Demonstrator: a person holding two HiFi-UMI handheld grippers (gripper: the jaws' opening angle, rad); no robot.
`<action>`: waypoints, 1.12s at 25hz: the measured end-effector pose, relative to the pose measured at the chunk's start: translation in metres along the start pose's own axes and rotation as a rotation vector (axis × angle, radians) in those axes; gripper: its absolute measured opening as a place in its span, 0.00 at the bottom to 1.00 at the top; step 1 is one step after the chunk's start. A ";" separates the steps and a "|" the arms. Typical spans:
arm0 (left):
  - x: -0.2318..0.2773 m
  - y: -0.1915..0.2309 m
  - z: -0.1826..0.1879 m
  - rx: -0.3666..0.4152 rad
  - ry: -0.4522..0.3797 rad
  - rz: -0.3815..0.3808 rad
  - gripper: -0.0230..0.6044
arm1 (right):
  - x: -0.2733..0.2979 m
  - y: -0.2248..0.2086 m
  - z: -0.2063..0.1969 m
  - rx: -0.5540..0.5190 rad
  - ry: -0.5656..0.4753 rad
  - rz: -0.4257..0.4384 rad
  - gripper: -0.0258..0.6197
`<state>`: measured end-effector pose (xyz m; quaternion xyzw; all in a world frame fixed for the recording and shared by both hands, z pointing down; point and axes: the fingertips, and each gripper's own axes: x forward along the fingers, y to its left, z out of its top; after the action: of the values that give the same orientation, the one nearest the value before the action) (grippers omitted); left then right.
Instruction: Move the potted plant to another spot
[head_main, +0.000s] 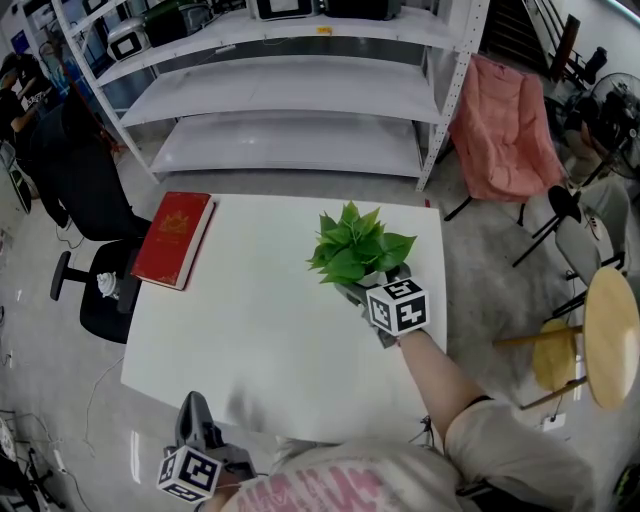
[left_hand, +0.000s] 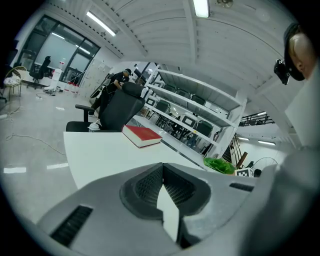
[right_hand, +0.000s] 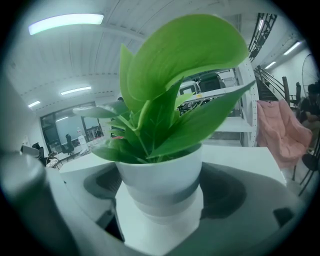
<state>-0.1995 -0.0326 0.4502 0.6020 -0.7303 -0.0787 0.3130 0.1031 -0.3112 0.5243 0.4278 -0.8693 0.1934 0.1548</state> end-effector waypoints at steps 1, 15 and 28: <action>0.000 0.000 0.000 0.000 0.001 0.001 0.04 | 0.000 0.000 -0.001 0.001 0.000 0.000 0.81; -0.001 0.001 -0.006 -0.017 0.015 -0.011 0.04 | -0.003 0.005 -0.011 -0.011 0.030 -0.008 0.81; -0.003 0.007 -0.011 -0.033 0.018 -0.018 0.04 | -0.006 0.006 -0.018 -0.023 0.034 -0.027 0.81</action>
<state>-0.1985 -0.0249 0.4610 0.6040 -0.7206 -0.0880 0.3289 0.1031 -0.2954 0.5366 0.4341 -0.8629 0.1885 0.1770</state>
